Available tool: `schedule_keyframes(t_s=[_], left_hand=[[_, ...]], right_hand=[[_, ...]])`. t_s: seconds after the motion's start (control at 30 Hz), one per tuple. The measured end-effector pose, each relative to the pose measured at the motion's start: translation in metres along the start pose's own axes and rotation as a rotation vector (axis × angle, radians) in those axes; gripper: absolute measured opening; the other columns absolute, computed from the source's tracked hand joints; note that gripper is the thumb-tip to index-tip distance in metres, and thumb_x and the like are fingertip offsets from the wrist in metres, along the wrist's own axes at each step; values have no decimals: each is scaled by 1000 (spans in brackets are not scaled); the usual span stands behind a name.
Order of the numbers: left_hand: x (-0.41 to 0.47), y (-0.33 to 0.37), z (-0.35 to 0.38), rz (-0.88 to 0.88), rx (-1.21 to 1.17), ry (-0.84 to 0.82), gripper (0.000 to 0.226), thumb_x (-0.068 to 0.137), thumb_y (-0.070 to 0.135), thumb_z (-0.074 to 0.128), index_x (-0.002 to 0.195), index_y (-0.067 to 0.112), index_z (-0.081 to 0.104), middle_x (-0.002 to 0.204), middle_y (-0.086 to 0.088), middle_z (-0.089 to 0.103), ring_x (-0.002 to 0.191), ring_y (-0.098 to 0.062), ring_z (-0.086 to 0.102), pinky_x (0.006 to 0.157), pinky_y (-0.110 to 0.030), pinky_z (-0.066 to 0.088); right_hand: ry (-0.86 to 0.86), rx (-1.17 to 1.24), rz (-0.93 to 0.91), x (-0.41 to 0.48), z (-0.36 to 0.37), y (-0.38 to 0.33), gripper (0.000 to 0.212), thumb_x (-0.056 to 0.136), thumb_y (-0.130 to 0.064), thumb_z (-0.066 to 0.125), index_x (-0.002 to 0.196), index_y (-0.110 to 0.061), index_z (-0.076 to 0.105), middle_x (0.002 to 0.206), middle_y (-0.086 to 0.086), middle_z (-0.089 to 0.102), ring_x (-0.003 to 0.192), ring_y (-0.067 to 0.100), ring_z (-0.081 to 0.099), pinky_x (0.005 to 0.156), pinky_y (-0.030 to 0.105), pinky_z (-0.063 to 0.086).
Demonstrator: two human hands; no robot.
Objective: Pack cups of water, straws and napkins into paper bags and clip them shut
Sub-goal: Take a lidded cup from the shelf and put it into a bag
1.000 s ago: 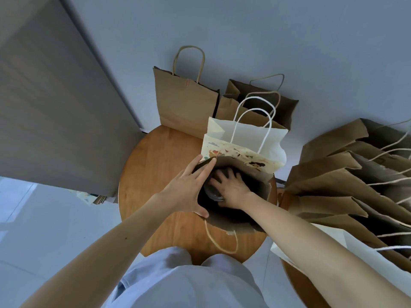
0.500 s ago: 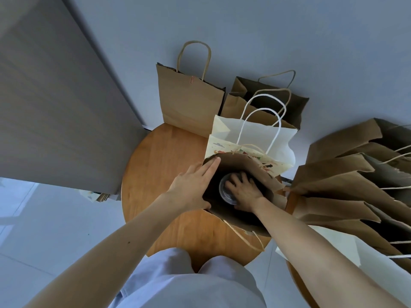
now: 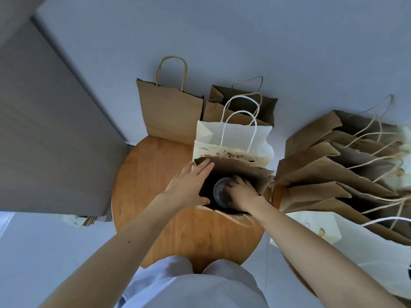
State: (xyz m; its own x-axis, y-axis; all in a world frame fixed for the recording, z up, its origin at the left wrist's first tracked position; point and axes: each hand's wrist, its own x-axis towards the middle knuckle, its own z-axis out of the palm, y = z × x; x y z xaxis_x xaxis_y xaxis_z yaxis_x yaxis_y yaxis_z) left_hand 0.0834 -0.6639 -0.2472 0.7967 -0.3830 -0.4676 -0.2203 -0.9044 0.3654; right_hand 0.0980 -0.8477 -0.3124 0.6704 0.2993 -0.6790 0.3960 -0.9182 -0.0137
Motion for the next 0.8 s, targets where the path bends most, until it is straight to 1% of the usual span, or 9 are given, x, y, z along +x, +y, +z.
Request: schedule_keyframes(t_s=[0.1, 0.17, 0.23, 0.33, 0.43, 0.53, 0.6, 0.7, 0.8], left_hand=[[-8, -6, -7, 38, -55, 54, 77, 89, 42, 56, 149, 26, 9, 157, 11, 1, 144, -21, 2, 113, -43, 25], [-15, -8, -13, 71, -136, 104, 67, 91, 40, 53, 147, 27, 19, 156, 11, 8, 143, -19, 9, 112, -38, 24], [-22, -9, -19, 107, -192, 155, 60, 92, 39, 52, 145, 28, 27, 154, 9, 20, 140, -17, 19, 110, -33, 25], [-34, -4, -25, 156, -250, 247, 48, 92, 35, 53, 138, 27, 41, 141, 6, 45, 129, -14, 38, 98, -27, 36], [-56, 4, -28, 153, -301, 343, 42, 92, 33, 53, 134, 28, 47, 131, 7, 55, 121, -12, 46, 87, -21, 37], [-92, 12, -25, 125, -333, 439, 40, 92, 32, 53, 131, 28, 50, 132, 8, 54, 121, -10, 48, 93, -20, 38], [-125, 13, -21, 74, -339, 507, 37, 92, 31, 53, 129, 27, 52, 129, 10, 56, 116, -8, 50, 92, -20, 40], [-181, 5, -7, -56, -340, 604, 34, 93, 29, 53, 126, 27, 54, 124, 13, 57, 104, -3, 53, 87, -17, 39], [-246, -12, 7, -206, -356, 711, 32, 92, 27, 55, 124, 27, 57, 121, 12, 60, 108, -7, 55, 90, -20, 40]], right_hand=[[190, 482, 51, -33, -19, -2, 35, 94, -28, 47, 129, -20, 50, 130, 1, 53, 123, 22, 45, 98, 31, 40], [283, 796, 104, -64, -30, -6, 29, 96, -26, 48, 124, -22, 54, 119, -8, 58, 112, 9, 52, 85, 14, 42], [418, 955, 149, -95, -35, -11, 24, 95, -26, 49, 118, -25, 57, 109, -14, 59, 103, 0, 53, 75, 2, 39], [596, 1000, 164, -132, -35, -21, 21, 93, -24, 53, 113, -24, 60, 105, -16, 60, 95, -6, 54, 74, -1, 40], [682, 1030, 116, -158, -35, -35, 17, 92, -23, 54, 106, -30, 60, 100, -22, 59, 93, -11, 54, 75, -3, 38], [689, 1019, -9, -175, -39, -51, 17, 93, -24, 53, 104, -35, 59, 102, -23, 60, 97, -10, 55, 78, -2, 39], [671, 983, -102, -181, -40, -63, 17, 93, -25, 53, 104, -35, 59, 102, -24, 60, 97, -12, 53, 77, -2, 38], [649, 940, -248, -188, -40, -92, 14, 93, -29, 53, 99, -41, 57, 99, -29, 57, 93, -16, 52, 74, -2, 38], [587, 917, -428, -196, -45, -138, 15, 93, -29, 53, 98, -42, 57, 96, -31, 57, 93, -22, 49, 73, -2, 38]])
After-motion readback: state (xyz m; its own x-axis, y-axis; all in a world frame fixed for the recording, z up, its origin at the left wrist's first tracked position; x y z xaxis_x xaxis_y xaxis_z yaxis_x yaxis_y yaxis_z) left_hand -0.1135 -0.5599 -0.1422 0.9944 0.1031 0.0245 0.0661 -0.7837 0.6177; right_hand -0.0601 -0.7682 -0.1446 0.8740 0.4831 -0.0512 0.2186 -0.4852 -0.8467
